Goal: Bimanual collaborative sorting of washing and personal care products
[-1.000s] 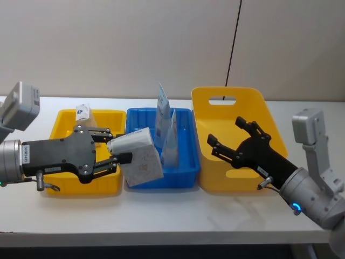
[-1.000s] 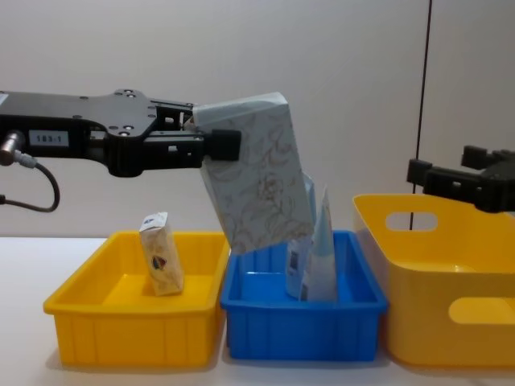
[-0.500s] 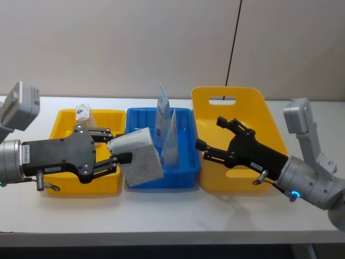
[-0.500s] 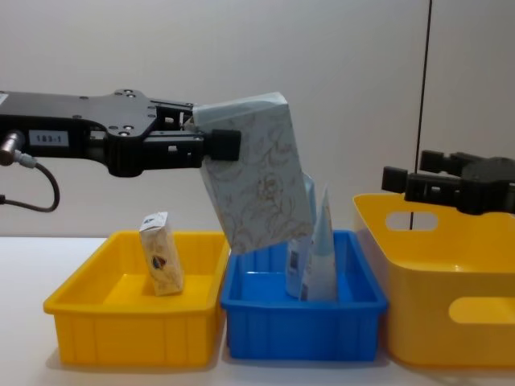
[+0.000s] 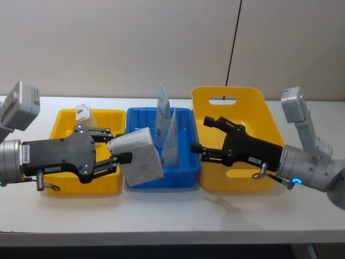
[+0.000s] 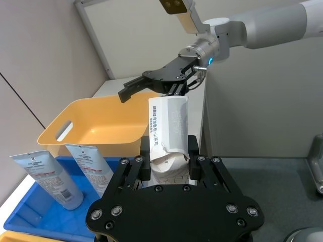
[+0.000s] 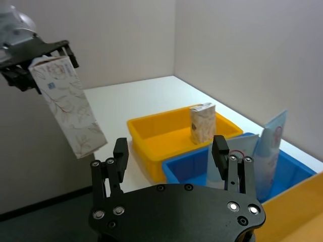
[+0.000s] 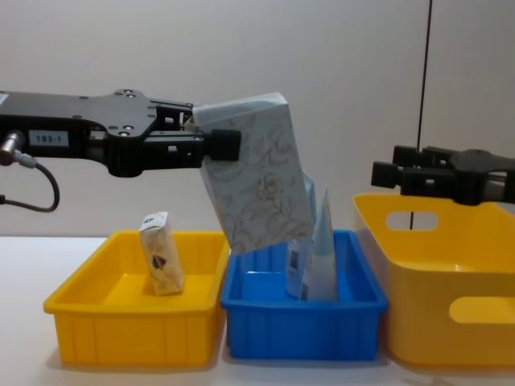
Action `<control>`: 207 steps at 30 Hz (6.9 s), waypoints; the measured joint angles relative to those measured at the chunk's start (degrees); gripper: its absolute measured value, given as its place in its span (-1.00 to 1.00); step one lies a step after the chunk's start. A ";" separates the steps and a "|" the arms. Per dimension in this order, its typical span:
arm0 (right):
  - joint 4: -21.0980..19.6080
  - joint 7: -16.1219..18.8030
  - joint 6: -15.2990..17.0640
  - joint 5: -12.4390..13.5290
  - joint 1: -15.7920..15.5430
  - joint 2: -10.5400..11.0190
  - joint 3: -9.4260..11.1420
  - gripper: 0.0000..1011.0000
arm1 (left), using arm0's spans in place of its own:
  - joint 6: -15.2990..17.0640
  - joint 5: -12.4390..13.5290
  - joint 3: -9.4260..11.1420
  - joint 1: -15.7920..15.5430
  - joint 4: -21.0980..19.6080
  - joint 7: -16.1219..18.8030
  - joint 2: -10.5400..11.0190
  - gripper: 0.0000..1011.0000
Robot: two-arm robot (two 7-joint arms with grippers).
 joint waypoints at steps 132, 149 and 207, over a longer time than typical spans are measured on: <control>24.35 26.45 -4.72 3.93 20.31 -10.18 -17.17 -0.31 | 0.00 -0.01 0.02 0.00 0.01 0.00 0.00 0.15; 22.11 25.70 -4.52 5.12 19.39 -9.11 -17.52 -0.32 | 0.00 0.00 0.00 0.00 0.00 0.00 0.00 0.98; -1.75 -11.39 -1.95 5.98 0.84 7.26 -5.33 -0.32 | -0.01 0.00 0.00 0.00 0.01 0.00 0.00 0.98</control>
